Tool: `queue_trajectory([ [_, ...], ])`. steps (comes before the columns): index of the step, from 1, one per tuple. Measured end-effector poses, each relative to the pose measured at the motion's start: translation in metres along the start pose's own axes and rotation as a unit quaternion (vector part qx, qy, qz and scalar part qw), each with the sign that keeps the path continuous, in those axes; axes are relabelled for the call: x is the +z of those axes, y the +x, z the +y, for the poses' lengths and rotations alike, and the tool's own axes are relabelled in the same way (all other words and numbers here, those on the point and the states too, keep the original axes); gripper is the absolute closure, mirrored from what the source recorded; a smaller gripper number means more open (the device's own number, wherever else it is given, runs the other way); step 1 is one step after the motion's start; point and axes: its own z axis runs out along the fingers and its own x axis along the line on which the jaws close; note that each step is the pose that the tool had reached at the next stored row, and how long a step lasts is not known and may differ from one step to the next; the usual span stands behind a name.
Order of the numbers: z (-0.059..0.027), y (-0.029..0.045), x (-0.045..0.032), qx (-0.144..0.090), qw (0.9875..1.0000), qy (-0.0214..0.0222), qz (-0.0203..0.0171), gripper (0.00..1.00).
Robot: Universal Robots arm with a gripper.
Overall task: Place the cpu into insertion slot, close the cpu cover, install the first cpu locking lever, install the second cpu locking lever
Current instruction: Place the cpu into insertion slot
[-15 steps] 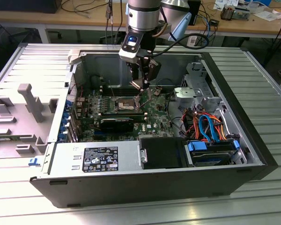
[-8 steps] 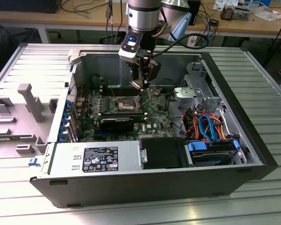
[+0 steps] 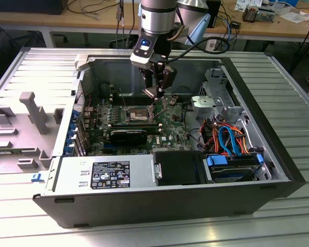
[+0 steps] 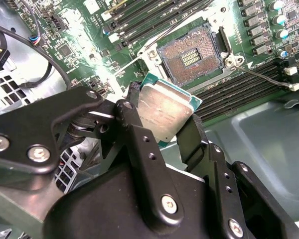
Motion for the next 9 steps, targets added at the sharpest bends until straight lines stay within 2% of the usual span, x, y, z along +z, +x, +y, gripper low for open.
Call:
queue_trajectory([
  [9, 0.0000, 0.0000, 0.0000, 0.007, 1.0000, 0.0006, 0.0002, 0.46],
])
